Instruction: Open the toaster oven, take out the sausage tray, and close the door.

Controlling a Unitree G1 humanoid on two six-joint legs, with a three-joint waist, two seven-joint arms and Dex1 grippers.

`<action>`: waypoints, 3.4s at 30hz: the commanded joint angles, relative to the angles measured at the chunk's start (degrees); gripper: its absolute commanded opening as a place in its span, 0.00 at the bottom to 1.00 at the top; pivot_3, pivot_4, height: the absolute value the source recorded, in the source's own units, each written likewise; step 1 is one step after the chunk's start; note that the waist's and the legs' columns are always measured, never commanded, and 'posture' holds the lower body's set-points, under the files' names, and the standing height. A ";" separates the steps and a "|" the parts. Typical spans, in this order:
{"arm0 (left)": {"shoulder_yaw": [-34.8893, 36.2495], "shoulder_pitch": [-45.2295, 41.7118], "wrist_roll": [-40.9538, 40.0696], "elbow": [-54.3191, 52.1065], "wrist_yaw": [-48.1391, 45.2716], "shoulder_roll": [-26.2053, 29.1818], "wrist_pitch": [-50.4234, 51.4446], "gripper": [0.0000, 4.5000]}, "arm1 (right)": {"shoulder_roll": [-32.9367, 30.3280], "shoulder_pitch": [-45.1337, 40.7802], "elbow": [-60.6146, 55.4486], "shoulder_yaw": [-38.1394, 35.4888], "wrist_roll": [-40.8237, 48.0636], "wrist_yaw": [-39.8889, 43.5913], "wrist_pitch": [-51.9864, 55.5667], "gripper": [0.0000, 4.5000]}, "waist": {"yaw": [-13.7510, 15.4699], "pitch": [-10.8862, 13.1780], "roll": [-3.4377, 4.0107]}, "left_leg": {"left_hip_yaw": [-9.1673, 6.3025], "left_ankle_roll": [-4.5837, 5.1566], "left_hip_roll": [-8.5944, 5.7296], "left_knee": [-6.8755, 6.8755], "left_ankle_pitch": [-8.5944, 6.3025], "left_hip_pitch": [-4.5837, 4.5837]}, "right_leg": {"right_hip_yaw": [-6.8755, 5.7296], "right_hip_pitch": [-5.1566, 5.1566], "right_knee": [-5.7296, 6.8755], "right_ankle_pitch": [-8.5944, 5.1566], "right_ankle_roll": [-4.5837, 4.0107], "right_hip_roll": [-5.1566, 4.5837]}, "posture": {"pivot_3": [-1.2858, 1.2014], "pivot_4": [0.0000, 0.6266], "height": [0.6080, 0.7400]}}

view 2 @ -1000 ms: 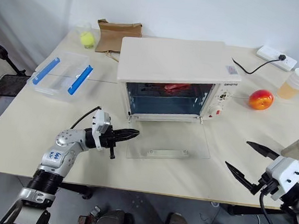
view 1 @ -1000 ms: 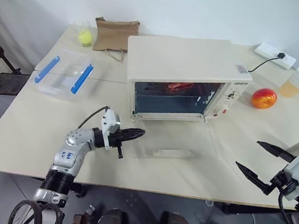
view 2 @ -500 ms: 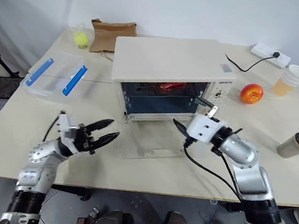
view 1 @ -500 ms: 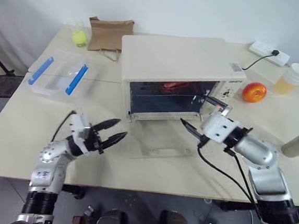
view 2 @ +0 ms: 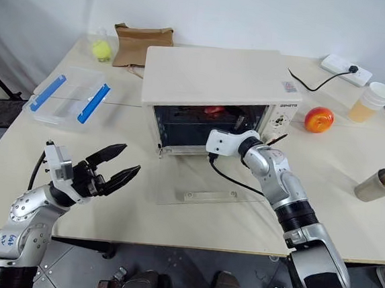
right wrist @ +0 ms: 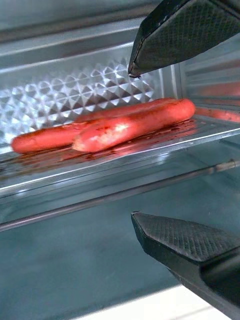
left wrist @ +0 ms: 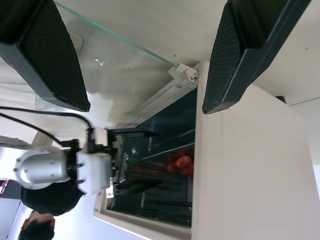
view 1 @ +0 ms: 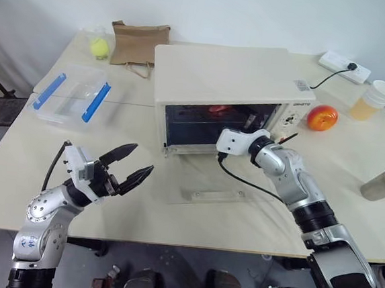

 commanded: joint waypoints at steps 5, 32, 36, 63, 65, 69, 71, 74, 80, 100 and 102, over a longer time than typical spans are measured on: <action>-1.15 0.29 -0.47 -2.91 1.09 -0.10 -0.02 0.86 | 0.88 -2.19 0.90 0.98 -0.87 -2.31 -1.28 0.51 | -0.15 0.00 0.00 | 0.00 0.00 0.01 0.00 0.00 0.00 | 0.00 0.00 0.00 0.00 0.00 0.01 | 0.52 0.24 1.00; -8.09 -19.42 2.36 13.24 -3.73 -4.35 -3.05 0.86 | -1.20 2.63 -11.90 0.62 -0.46 2.95 -2.76 0.00 | -0.76 0.03 -0.03 | -0.01 -0.01 0.00 -0.11 0.00 -0.13 | -0.11 -0.12 -0.05 0.00 0.01 0.13 | 0.52 0.24 1.00; -7.69 -22.34 2.11 15.41 -3.42 -5.46 -3.07 0.86 | -1.11 3.24 -13.07 0.54 0.12 4.26 -2.98 0.00 | -1.09 0.04 -0.04 | -0.02 -0.01 -0.01 -0.11 0.00 -0.13 | -0.12 -0.12 -0.04 0.00 0.01 0.16 | 0.52 0.24 1.00; -4.46 -20.85 0.21 16.77 -6.74 -2.41 0.34 0.86 | -11.36 30.28 -41.64 -10.29 6.47 12.83 -3.15 0.00 | 0.64 0.05 -0.07 | -0.01 -0.01 0.07 0.00 0.00 -0.10 | -0.08 -0.04 -0.12 0.00 0.01 0.15 | 0.52 0.24 1.00; -4.52 -20.97 0.26 16.93 -6.88 -2.46 0.45 0.86 | -11.79 31.57 -42.90 -11.03 6.70 12.92 -3.14 0.00 | 0.67 0.06 -0.08 | -0.02 -0.01 0.05 0.00 0.00 -0.10 | -0.08 -0.02 -0.14 0.00 0.01 0.13 | 0.52 0.24 1.00; -4.59 -20.79 0.16 16.94 -7.19 -2.50 0.93 0.86 | -12.76 34.02 -45.12 -12.75 6.96 13.25 -3.33 0.00 | 0.69 0.06 -0.08 | -0.03 -0.01 0.02 0.00 0.00 -0.10 | -0.09 -0.01 -0.15 0.00 0.01 0.13 | 0.52 0.24 1.00; -4.57 -20.27 -0.04 16.64 -7.39 -2.37 1.50 0.86 | -13.39 35.14 -46.08 -13.61 7.34 13.49 -3.66 0.00 | 0.69 0.06 -0.09 | -0.03 -0.01 -0.04 0.01 0.00 -0.10 | -0.09 -0.01 -0.16 0.00 0.01 0.13 | 0.52 0.24 1.00; -4.36 -19.26 -0.82 15.61 -7.27 -1.87 3.52 0.86 | -14.72 37.19 -47.83 -15.17 8.07 13.84 -4.63 0.00 | 0.70 0.06 -0.09 | -0.03 -0.01 -0.04 0.00 0.00 -0.10 | -0.09 0.00 -0.16 0.00 0.01 0.13 | 0.52 0.24 1.00; -2.52 -14.93 -8.77 9.05 -3.23 0.80 18.38 0.86 | -16.99 41.65 -50.57 -18.64 9.78 13.81 -8.00 0.00 | 0.61 0.08 -0.12 | -0.04 -0.01 0.05 0.00 0.00 -0.08 | -0.07 0.00 -0.13 0.00 0.01 0.12 | 0.52 0.24 1.00; 2.21 -21.92 -46.42 13.19 28.59 -0.29 66.76 0.82 | -17.55 39.28 -47.79 -15.95 10.93 17.71 -10.94 0.00 | 0.68 0.10 -0.16 | -0.08 -0.03 0.03 0.03 0.01 0.05 | 0.04 0.10 -0.07 0.00 0.01 0.09 | 0.52 0.24 1.00; 2.68 -22.11 -49.45 14.85 31.98 -0.87 68.18 0.74 | -17.48 38.89 -47.64 -15.87 10.91 17.63 -11.10 0.00 | 0.69 0.10 -0.15 | -0.08 -0.03 0.02 0.03 0.02 0.06 | 0.04 0.11 -0.07 0.00 0.01 0.09 | 0.52 0.24 1.00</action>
